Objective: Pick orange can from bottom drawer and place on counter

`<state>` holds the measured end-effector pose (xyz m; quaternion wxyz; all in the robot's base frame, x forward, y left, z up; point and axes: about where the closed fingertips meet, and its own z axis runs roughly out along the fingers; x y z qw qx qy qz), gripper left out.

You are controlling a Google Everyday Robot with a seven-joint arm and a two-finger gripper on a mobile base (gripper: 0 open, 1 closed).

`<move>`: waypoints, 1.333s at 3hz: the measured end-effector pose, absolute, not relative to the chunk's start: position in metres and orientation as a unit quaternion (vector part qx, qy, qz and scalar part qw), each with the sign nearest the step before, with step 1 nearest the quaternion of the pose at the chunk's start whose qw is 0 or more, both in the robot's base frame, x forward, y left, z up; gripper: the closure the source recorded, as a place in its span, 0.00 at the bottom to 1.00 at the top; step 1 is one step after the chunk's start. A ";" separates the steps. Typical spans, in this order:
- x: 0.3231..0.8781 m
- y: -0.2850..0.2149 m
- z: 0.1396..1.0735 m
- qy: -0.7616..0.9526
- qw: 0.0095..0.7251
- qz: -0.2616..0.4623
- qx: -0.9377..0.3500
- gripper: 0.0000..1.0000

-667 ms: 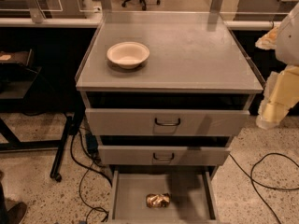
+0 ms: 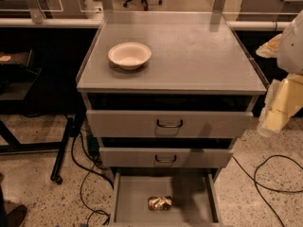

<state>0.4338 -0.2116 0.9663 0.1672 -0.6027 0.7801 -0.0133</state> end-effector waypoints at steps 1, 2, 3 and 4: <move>0.423 -0.197 0.932 0.770 0.173 0.003 -0.614 0.00; 0.406 -0.187 0.846 0.774 0.132 0.041 -0.618 0.00; 0.406 -0.187 0.845 0.774 0.132 0.041 -0.618 0.00; 0.402 -0.181 0.817 0.769 0.130 0.034 -0.625 0.00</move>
Offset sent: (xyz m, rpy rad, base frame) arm -0.0347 0.0356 -0.2083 0.0654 0.2308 0.0629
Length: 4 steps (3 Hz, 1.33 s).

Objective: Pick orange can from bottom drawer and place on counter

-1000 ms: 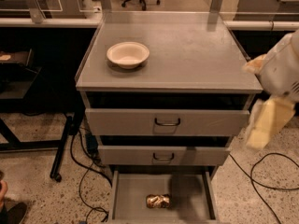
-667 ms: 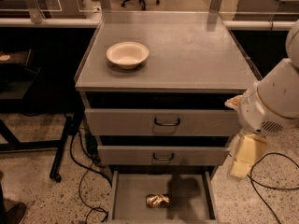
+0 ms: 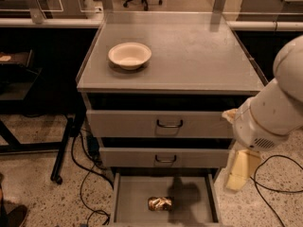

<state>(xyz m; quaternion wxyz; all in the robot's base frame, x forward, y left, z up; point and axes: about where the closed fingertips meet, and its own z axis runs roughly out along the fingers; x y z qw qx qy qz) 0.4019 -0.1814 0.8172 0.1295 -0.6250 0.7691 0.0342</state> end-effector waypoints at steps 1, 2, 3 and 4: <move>0.404 -0.169 0.748 0.762 0.102 0.025 -0.639 0.00; 0.414 -0.165 0.695 0.765 0.079 0.031 -0.639 0.00; 0.414 -0.165 0.695 0.765 0.078 0.031 -0.639 0.00; 0.405 -0.161 0.660 0.756 0.067 0.023 -0.650 0.00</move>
Offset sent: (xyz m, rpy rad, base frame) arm 0.0238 0.0231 -0.1813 -0.0938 0.1221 0.0303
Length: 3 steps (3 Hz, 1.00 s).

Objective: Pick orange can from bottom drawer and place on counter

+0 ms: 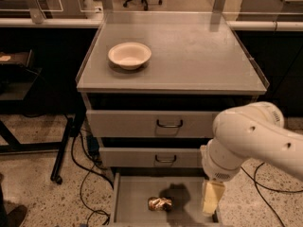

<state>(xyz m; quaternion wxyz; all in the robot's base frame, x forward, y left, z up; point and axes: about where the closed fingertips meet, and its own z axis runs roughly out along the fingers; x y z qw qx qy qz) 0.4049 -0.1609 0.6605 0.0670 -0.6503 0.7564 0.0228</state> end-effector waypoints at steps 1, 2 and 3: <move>0.402 -0.163 0.593 0.744 0.040 0.018 -0.667 0.00; 0.401 -0.163 0.593 0.744 0.041 0.018 -0.667 0.00; 0.397 -0.161 0.600 0.736 0.048 0.002 -0.675 0.00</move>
Offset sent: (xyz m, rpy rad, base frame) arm -0.0032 -0.0009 -0.0571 -0.0353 0.0283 0.0337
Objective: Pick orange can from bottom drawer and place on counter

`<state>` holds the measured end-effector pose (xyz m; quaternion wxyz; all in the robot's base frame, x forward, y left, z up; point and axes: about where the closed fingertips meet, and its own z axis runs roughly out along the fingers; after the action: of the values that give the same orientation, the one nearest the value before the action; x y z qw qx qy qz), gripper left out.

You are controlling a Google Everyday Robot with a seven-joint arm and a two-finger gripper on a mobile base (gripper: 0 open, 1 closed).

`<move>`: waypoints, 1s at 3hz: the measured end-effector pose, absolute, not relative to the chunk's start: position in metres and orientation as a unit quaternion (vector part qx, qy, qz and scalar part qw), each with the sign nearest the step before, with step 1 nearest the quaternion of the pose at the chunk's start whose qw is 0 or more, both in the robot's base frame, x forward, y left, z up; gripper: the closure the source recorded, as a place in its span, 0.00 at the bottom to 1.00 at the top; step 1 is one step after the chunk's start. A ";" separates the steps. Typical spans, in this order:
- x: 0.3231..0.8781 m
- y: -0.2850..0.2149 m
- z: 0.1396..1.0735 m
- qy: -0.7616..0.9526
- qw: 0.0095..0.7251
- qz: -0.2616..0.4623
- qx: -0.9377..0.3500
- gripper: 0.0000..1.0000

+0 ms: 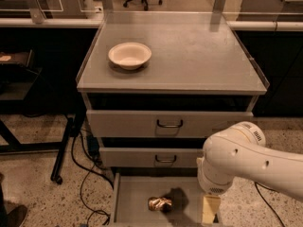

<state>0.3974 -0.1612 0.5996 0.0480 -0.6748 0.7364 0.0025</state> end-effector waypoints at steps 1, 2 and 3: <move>0.399 -0.151 0.565 0.726 0.059 0.015 -0.685 0.00; 0.403 -0.142 0.494 0.732 0.064 0.070 -0.675 0.00; 0.400 -0.143 0.498 0.730 0.069 0.070 -0.676 0.00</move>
Offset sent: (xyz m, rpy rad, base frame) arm 0.0285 0.0246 -0.1596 0.2059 0.0838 -0.0072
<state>0.3997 -0.1433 0.4976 0.0692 -0.6762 0.7301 0.0698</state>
